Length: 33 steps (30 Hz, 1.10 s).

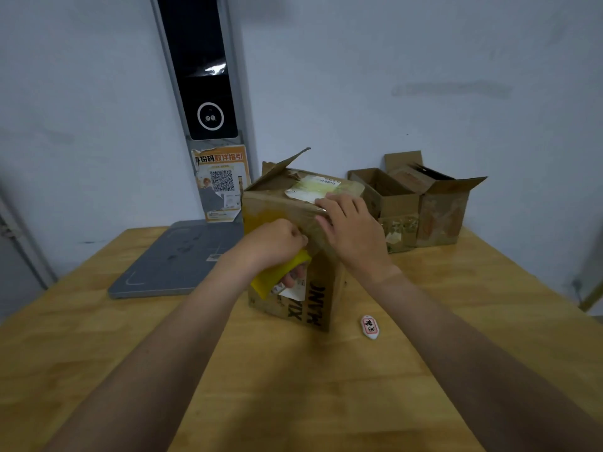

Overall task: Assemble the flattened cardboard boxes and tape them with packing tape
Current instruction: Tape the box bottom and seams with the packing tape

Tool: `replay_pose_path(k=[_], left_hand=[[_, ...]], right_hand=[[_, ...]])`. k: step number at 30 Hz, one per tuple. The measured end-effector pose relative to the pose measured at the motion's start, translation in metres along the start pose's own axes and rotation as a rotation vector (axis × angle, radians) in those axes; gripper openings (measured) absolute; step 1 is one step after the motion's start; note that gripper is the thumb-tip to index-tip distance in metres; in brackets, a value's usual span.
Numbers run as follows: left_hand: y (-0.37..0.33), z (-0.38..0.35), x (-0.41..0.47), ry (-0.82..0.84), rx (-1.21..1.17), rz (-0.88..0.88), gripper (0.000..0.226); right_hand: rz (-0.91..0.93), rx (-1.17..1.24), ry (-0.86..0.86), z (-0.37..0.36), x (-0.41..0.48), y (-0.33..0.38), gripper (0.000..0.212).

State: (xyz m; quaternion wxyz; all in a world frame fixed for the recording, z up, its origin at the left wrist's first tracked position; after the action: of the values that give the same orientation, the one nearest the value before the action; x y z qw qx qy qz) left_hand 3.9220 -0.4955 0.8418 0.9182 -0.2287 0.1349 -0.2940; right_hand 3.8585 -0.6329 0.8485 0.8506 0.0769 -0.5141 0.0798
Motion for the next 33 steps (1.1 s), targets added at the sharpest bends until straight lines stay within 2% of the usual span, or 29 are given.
replay_pose_path(k=[4,8,10,12,13,14,17,18,20,23,26,28,31,33], left_hand=[[0.002,0.004,0.002,-0.145,0.031,-0.05,0.026],[-0.005,0.008,-0.001,-0.242,0.076,-0.08,0.024],[-0.009,0.007,-0.002,-0.254,0.07,-0.086,0.024],[-0.012,0.006,-0.003,-0.273,0.09,-0.078,0.025],[-0.012,0.005,-0.004,-0.283,0.094,-0.067,0.025],[-0.012,0.004,-0.004,-0.294,0.096,-0.057,0.024],[-0.012,0.001,-0.006,-0.296,0.111,-0.039,0.024],[-0.012,0.0,-0.006,-0.294,0.111,-0.037,0.024],[-0.011,0.0,-0.008,-0.303,0.112,-0.032,0.025],[-0.01,0.001,-0.01,-0.311,0.109,-0.033,0.024],[-0.009,0.002,-0.01,-0.315,0.115,-0.037,0.023],[-0.009,0.002,-0.009,-0.309,0.116,-0.037,0.023],[-0.008,0.001,-0.007,-0.293,0.096,-0.031,0.021],[-0.008,0.002,-0.007,-0.293,0.089,-0.025,0.02]], right_hand=[[-0.027,0.05,0.065,0.002,-0.001,-0.002,0.04],[-0.131,0.259,0.201,0.011,0.001,-0.015,0.045],[-0.278,0.363,0.118,0.024,-0.008,-0.033,0.042],[-0.431,0.307,0.04,0.036,-0.026,-0.058,0.031],[-0.509,0.218,0.102,0.036,-0.038,-0.069,0.026],[-0.599,0.137,0.24,0.029,-0.051,-0.08,0.024],[-0.865,0.071,0.779,-0.002,-0.106,-0.091,0.031],[-0.906,0.072,0.892,-0.009,-0.122,-0.088,0.035],[-0.936,0.084,0.99,-0.021,-0.146,-0.083,0.036],[-0.987,0.114,0.989,-0.029,-0.164,-0.08,0.03],[-0.927,0.049,0.958,-0.032,-0.166,-0.081,0.032],[-0.957,0.087,0.943,-0.034,-0.168,-0.082,0.029],[-1.074,0.296,0.855,-0.033,-0.17,-0.088,0.034],[-1.159,0.523,0.721,-0.028,-0.165,-0.092,0.033]])
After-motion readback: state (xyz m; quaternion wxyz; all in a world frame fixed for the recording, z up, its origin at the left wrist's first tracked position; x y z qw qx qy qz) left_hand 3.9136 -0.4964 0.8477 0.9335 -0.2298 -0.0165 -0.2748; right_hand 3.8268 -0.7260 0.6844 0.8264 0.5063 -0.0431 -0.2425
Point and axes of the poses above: each hand's wrist, its own x-axis towards the middle knuckle, its own z-axis out of the back of the hand, y = z × x, the point moved 6 cm from there along x, towards the middle knuckle, and after that the axes turned 14 degrees about x, right-handed, at the moved point
